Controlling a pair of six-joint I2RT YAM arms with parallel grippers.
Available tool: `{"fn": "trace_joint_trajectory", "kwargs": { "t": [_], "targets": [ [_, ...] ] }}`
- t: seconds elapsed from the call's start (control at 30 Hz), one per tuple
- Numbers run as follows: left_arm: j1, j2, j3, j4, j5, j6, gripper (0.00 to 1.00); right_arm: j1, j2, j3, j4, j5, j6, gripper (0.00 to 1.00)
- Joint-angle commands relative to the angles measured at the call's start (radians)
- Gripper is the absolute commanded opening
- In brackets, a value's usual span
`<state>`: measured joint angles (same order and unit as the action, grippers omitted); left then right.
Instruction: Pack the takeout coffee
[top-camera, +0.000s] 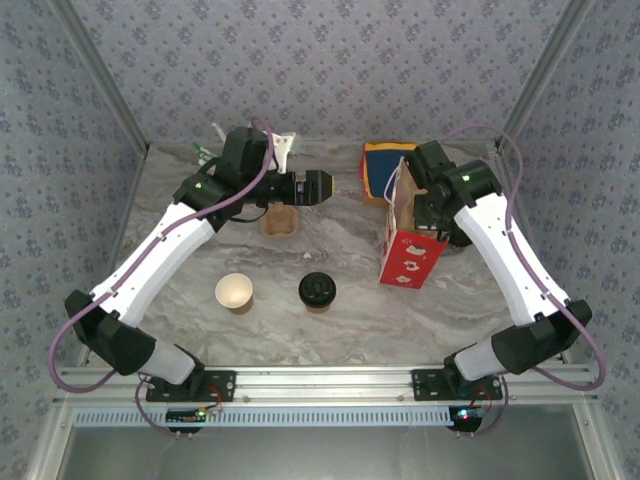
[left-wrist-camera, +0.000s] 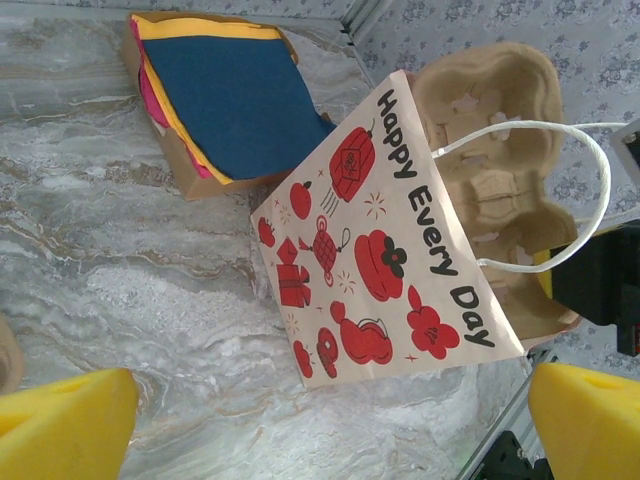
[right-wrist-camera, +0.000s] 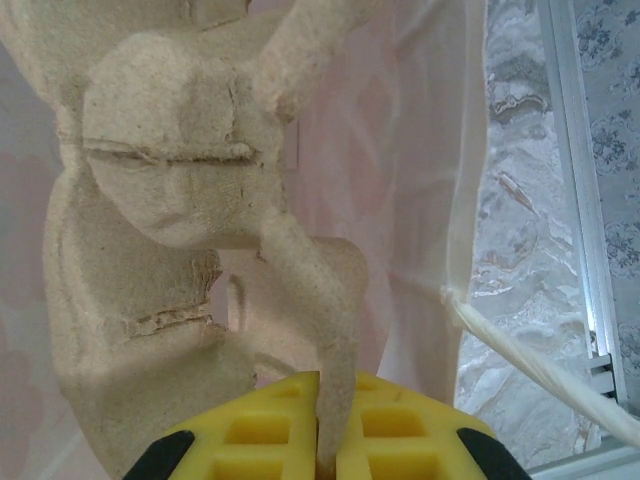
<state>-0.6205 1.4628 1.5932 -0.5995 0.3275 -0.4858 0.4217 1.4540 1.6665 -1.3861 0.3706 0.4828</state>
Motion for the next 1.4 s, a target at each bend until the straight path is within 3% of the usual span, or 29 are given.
{"fn": "trace_joint_trajectory", "kwargs": {
  "t": [0.0, 0.5, 0.87, 1.37],
  "targets": [
    [0.008, 0.014, 0.004, 0.0, 0.002, 0.015, 1.0, 0.007, 0.018, -0.014, -0.021, 0.013, 0.032, 0.09],
    [0.022, 0.007, -0.001, -0.009, -0.001, 0.01, 1.0, 0.051, 0.037, -0.043, -0.021, 0.004, 0.055, 0.09],
    [0.023, 0.003, -0.009, -0.009, -0.002, 0.006, 1.0, 0.036, 0.063, -0.084, 0.016, -0.098, 0.063, 0.1],
    [0.025, -0.033, -0.04, -0.023, -0.037, -0.002, 1.0, 0.144, 0.15, 0.027, 0.133, -0.159, -0.078, 0.1]
  ]
}}
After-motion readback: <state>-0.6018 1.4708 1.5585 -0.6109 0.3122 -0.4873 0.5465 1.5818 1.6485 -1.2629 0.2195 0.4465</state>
